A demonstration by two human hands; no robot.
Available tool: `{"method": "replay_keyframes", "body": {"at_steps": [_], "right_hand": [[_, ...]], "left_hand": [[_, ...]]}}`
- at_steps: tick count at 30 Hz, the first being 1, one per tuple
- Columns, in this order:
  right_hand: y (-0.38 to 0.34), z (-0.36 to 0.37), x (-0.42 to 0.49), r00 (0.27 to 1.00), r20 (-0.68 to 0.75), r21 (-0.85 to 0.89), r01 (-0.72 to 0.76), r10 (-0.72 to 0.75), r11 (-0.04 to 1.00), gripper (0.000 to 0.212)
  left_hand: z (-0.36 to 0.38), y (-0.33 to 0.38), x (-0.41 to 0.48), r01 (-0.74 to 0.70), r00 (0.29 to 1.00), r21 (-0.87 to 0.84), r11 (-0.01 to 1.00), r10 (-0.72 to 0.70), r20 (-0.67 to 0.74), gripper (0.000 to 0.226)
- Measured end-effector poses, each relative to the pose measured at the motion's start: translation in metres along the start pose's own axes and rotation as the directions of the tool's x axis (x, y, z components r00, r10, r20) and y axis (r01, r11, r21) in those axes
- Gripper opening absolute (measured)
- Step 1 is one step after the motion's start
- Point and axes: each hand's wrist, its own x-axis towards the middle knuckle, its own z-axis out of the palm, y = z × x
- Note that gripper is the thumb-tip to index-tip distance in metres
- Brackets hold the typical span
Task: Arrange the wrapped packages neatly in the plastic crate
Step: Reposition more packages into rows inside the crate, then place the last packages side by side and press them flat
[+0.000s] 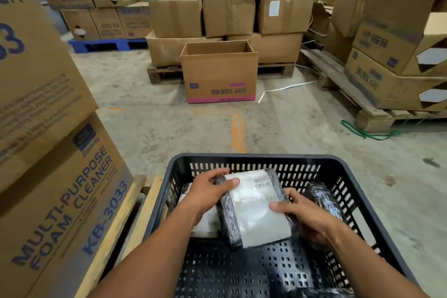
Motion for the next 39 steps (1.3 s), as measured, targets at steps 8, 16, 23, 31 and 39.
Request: {"method": "replay_keyframes", "body": {"at_steps": [8,16,23,31,39], "right_hand": [[0.035,-0.006,0.016,0.940,-0.326,-0.203,0.037,-0.104,0.978,0.063],[0.065,0.018,0.056,0.944,-0.308,-0.400,-0.238,0.115,0.885,0.085],[0.033,0.019,0.044,0.938,-0.328,-0.739,-0.181,-0.112,0.649,0.060],[0.009,-0.027,-0.005,0.719,-0.532,-0.843,-0.399,-0.447,0.361,0.062],[0.021,0.007,-0.006,0.733,-0.560,-0.827,-0.522,-0.386,0.209,0.074]], "left_hand": [[-0.019,-0.095,0.017,-0.029,0.995,0.942,0.335,-0.077,0.058,0.083],[-0.022,-0.102,0.023,-0.021,0.997,0.962,0.271,-0.072,0.042,0.083],[-0.021,-0.099,0.025,-0.013,0.994,0.961,0.278,-0.102,0.043,0.084],[-0.013,-0.092,0.021,0.013,0.992,0.954,0.301,-0.122,0.025,0.085],[-0.008,-0.072,-0.006,-0.006,0.990,0.945,0.327,-0.131,0.052,0.094]]}}
